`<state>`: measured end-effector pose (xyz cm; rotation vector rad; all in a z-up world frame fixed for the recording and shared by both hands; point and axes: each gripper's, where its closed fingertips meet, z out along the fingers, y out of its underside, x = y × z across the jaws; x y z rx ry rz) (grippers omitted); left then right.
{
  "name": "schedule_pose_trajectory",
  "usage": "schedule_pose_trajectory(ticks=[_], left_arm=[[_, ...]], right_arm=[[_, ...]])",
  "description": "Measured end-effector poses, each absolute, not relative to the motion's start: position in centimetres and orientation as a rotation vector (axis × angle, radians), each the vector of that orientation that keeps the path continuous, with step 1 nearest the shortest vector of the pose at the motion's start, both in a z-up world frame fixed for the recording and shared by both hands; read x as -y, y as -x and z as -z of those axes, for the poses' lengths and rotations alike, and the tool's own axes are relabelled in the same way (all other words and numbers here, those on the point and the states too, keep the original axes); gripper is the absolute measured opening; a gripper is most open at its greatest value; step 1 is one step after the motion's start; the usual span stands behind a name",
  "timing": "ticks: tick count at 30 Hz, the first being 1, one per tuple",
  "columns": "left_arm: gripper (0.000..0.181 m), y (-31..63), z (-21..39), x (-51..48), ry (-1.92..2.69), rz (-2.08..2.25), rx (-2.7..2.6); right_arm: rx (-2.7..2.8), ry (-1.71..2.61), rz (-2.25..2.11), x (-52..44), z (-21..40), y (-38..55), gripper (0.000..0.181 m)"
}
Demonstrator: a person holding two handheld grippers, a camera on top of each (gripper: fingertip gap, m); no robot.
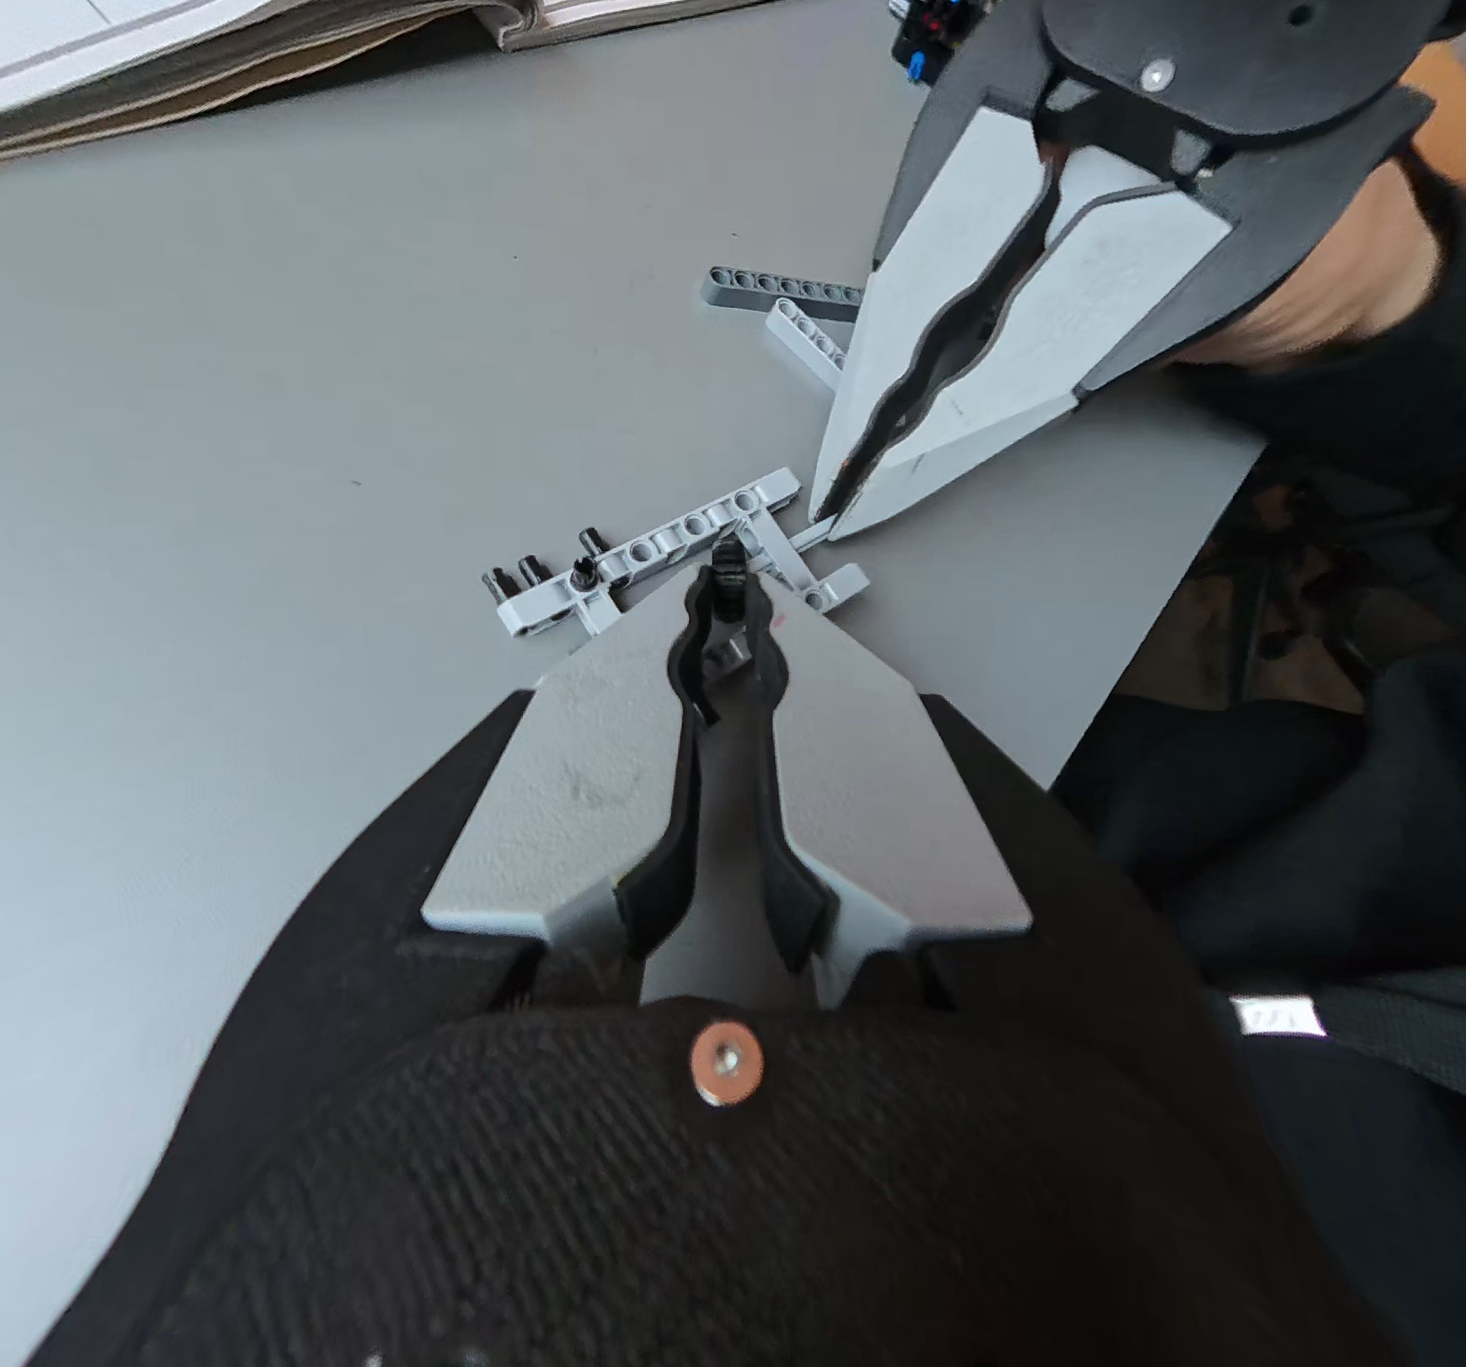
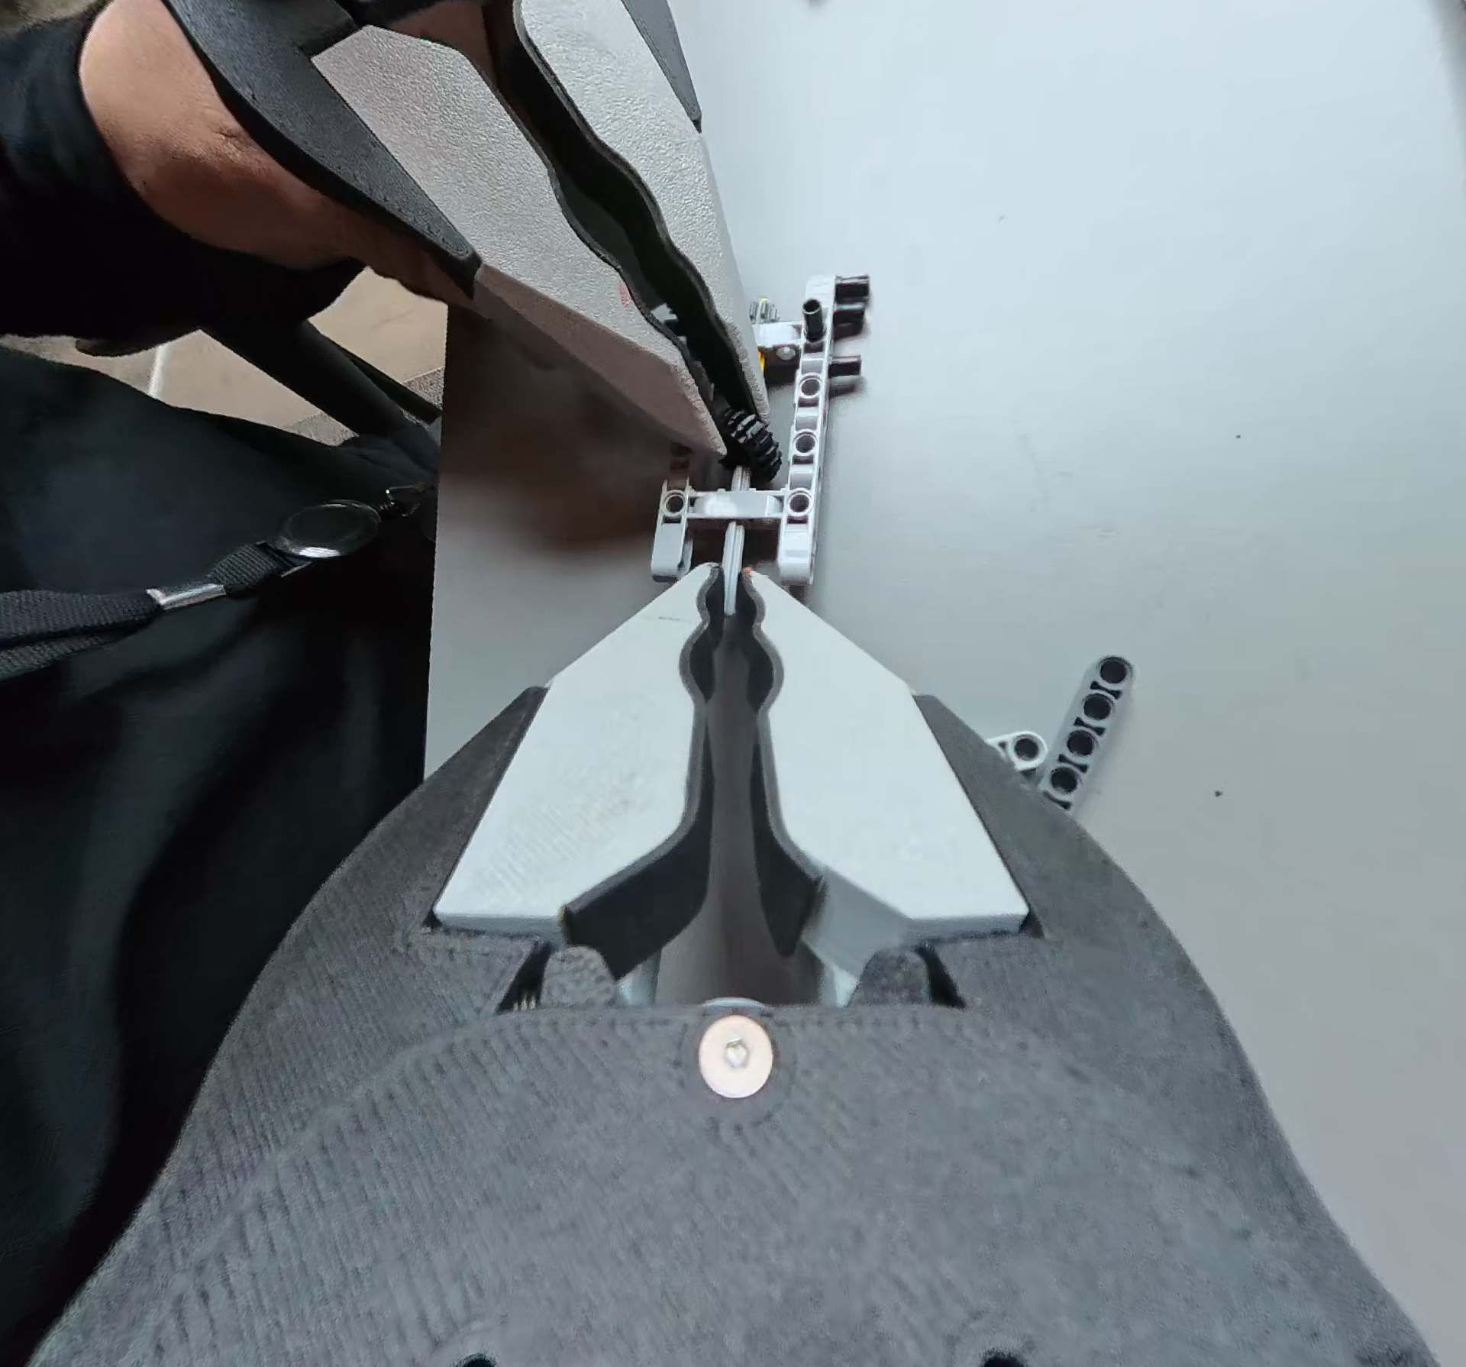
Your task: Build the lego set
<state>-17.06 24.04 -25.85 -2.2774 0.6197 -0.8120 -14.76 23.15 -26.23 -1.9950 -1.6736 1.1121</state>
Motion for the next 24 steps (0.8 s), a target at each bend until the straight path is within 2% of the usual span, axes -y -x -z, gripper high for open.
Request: schedule_pose_trajectory(ticks=[5, 24], left_arm=[[0.005, 17.35, 25.66, -24.26, 2.277, 0.949, -0.466], [0.006, 17.51, 25.84, -24.57, 2.308, 0.976, -0.267]], right_arm=[[1.626, 1.990, -1.142, -22.99, 25.96, 15.04, 0.000], [1.586, 1.977, -1.107, -23.34, 25.92, 15.21, 0.000]])
